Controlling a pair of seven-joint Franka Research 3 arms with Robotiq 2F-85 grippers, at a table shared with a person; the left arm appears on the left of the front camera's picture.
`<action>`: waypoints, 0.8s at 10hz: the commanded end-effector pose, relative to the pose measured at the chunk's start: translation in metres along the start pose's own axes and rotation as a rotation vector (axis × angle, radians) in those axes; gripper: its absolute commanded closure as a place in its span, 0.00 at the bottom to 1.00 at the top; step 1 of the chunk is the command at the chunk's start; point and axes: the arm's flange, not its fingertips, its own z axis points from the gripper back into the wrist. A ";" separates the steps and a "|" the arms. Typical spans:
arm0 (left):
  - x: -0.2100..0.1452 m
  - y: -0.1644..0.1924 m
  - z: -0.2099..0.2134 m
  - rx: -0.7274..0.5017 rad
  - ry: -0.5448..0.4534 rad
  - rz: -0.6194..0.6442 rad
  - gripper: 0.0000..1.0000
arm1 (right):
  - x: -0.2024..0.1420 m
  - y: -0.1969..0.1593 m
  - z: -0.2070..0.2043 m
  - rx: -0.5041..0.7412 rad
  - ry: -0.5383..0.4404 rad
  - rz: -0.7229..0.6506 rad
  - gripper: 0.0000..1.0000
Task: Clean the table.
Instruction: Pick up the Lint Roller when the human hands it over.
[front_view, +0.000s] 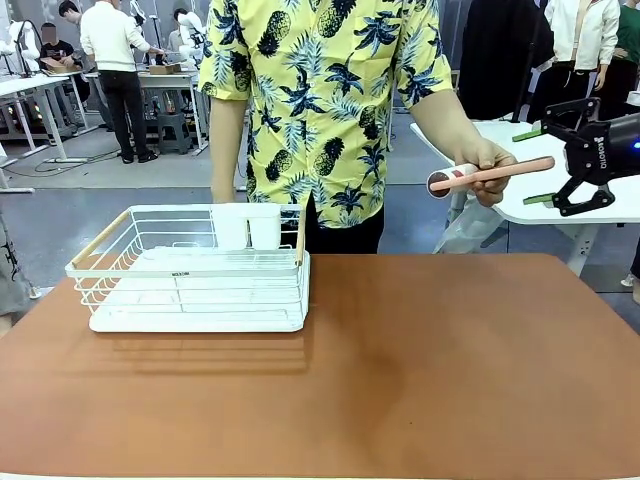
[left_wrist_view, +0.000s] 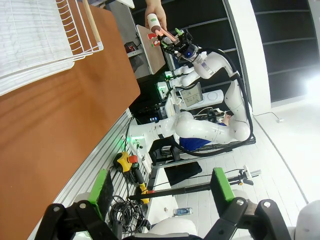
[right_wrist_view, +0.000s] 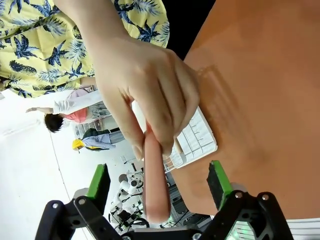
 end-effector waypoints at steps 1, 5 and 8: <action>-0.001 -0.001 0.002 -0.001 -0.006 -0.003 0.00 | 0.006 0.001 -0.013 0.020 -0.013 0.011 0.00; -0.001 -0.001 0.002 -0.001 -0.006 -0.003 0.00 | 0.007 0.000 -0.014 0.024 -0.005 0.010 0.18; -0.001 -0.001 0.002 -0.001 -0.006 -0.003 0.00 | 0.010 0.002 -0.013 0.021 -0.005 0.008 0.48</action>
